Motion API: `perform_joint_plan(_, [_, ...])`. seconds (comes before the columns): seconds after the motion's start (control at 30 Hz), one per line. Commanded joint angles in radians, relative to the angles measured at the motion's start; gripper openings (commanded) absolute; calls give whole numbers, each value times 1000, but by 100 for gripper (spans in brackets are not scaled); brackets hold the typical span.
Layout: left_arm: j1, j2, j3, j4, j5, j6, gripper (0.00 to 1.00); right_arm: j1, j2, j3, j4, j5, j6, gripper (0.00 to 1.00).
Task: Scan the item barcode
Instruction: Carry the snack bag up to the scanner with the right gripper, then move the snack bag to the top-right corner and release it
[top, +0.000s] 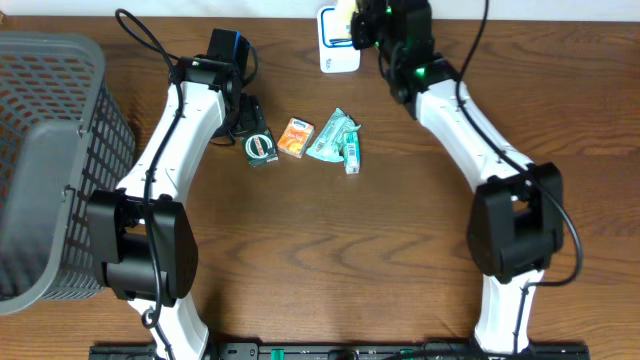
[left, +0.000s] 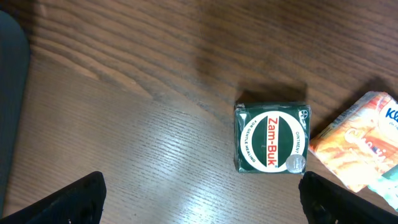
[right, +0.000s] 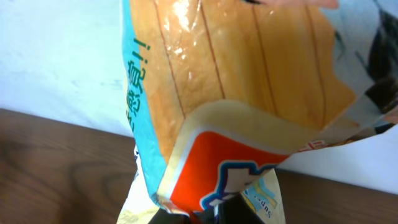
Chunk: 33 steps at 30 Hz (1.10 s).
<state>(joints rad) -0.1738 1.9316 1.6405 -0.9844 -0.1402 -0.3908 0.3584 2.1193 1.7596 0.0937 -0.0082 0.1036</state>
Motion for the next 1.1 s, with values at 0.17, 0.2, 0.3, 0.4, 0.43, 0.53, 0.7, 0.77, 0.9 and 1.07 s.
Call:
perform_joint_plan(0.17, [0, -7, 5, -2, -6, 9, 98, 26, 182, 13, 307, 6, 14, 1])
perform_joint_plan(0.2, [0, -7, 5, -2, -6, 9, 98, 27, 197, 13, 327, 10, 3, 1])
perform_joint_plan(0.3, [0, -7, 5, -2, -6, 9, 98, 28, 203, 13, 313, 85, 2, 1])
perform_joint_plan(0.4, [0, -7, 5, -2, -6, 9, 98, 27, 203, 13, 299, 85, -16, 1])
perform_joint_plan(0.43, [0, -7, 5, -2, -6, 9, 98, 26, 203, 13, 298, 86, -16, 1])
perform_joint_plan(0.53, [0, -7, 5, -2, -6, 9, 98, 15, 185, 13, 284, 126, -15, 1])
perform_joint_plan(0.7, [0, -7, 5, -2, -6, 9, 98, -72, 69, 13, 119, 175, -15, 1])
perform_joint_plan(0.77, [0, -7, 5, -2, -6, 9, 97, -141, 16, 13, -23, 175, -16, 1])
perform_joint_plan(0.9, [0, -7, 5, -2, -6, 9, 98, -299, -19, 13, -337, 177, -173, 1])
perform_joint_plan(1.07, [0, -7, 5, -2, -6, 9, 98, -481, -6, 13, -565, 302, -218, 8])
